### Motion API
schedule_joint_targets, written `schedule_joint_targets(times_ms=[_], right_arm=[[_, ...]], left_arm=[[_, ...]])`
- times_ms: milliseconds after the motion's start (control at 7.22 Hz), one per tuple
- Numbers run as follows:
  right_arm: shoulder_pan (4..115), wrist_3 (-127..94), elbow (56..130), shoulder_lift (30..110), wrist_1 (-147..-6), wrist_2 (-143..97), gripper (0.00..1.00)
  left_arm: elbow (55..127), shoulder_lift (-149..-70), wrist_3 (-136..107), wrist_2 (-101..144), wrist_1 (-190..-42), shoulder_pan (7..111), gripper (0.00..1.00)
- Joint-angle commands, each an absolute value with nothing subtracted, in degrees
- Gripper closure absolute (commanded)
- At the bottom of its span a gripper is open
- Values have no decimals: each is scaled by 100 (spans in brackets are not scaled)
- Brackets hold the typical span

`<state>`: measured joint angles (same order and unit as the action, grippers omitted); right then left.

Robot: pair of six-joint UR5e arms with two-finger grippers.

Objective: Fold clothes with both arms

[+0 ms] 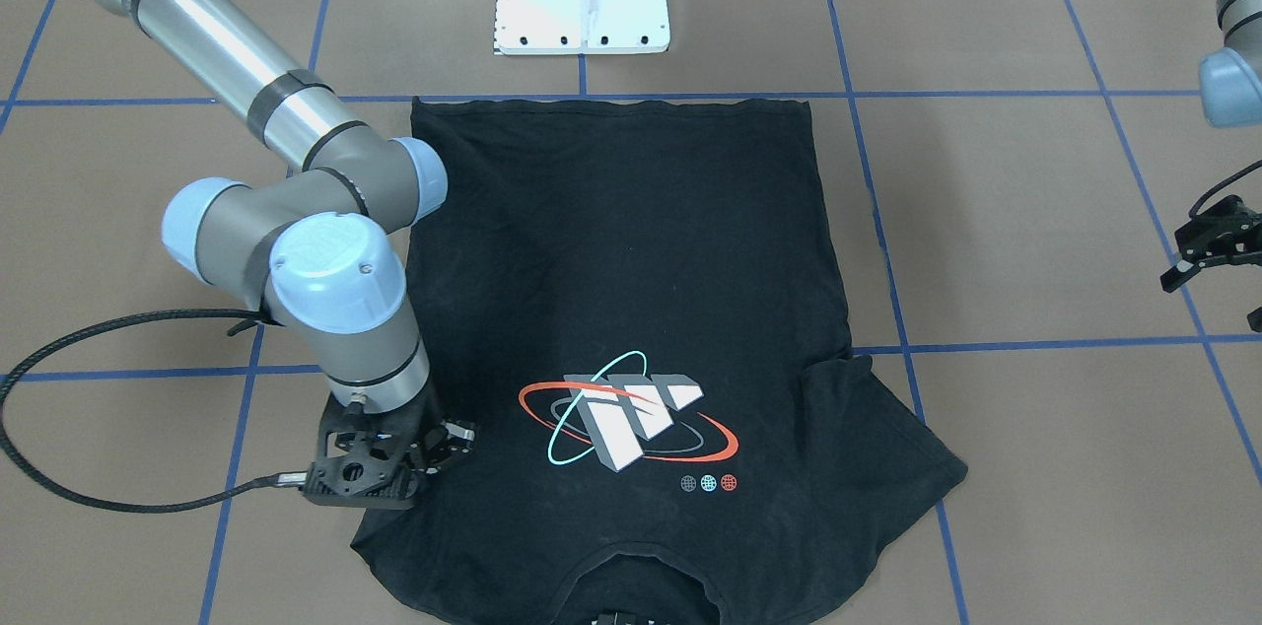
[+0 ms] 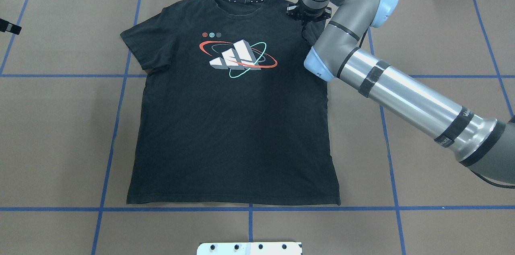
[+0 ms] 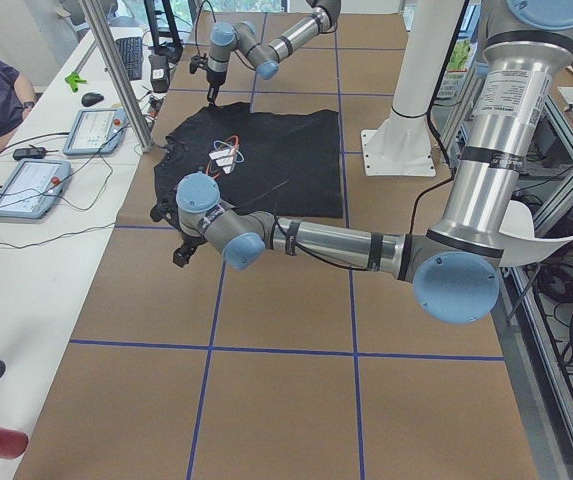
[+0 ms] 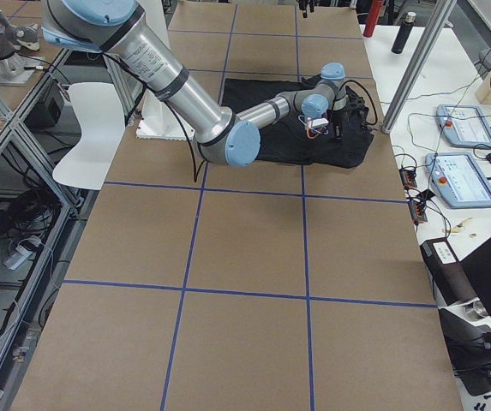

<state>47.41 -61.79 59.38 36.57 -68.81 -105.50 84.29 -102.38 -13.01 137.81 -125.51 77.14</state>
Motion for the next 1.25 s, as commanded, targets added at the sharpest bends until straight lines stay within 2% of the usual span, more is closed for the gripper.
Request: schedule_joint_targets(times_ms=[0,415,554,692,1108], right_arm=[[4440,-6214,5906,3507,-6864,-10171,100],[4202,-6205,5906,3507,-6838,-9958,100],[4192,-6205,5906,3516,-6838,-9949,89],[4175,-6205,5915,3516,-6838,-9914,1],[4446,-6127,5959,3524,-6916,-10298,0]], left_arm=[[8429,-10239,-1309,13781,-12551,7708,0],[8420,-10239,-1301,13781,-12542,7717,0],[8420,-10239,-1301,13781,-12551,7708,0],[8420,-10239,-1301,13781,-12551,7708,0],[8411,-10414,-1283,13720,-12690,7543,0]])
